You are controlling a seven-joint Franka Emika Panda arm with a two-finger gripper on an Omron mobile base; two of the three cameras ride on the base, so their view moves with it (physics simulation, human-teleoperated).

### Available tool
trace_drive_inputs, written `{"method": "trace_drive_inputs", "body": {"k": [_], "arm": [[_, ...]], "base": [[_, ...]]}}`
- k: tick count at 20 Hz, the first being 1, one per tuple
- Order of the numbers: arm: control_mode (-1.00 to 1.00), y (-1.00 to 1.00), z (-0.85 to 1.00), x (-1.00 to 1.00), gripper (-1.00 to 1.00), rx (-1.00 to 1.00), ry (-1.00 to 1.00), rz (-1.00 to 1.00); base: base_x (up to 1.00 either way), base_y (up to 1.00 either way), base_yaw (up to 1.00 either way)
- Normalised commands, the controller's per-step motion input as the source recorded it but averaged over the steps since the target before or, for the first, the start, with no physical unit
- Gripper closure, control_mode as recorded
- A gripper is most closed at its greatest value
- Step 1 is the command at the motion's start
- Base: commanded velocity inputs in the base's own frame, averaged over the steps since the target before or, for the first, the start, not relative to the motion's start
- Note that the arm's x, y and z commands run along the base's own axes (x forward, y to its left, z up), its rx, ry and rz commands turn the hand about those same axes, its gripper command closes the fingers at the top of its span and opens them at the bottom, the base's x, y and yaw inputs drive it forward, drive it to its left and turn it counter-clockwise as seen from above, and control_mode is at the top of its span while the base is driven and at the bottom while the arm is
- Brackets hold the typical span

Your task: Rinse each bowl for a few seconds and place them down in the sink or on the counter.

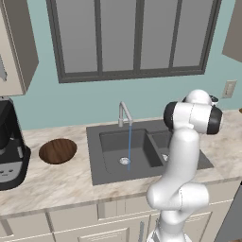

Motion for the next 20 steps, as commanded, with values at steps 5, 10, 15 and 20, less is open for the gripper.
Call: {"method": "trace_drive_inputs", "body": {"k": [5, 10, 15, 20], "arm": [[-1.0, -0.03, -0.16, 0.04, -1.0, 0.0, 0.0, -0.06], [-1.0, -0.01, 0.11, -0.02, -1.0, 0.0, -0.06, -0.04], [-1.0, 0.0, 0.64, -0.09, -1.0, 0.02, -0.09, -0.04], [-1.0, 0.01, 0.66, -0.14, -1.0, 0.01, -0.09, -0.02]], "base": [[0.0, 0.0, 0.0], [0.0, 0.0, 0.0], [0.0, 0.0, 0.0], [0.0, 0.0, 0.0]]}}
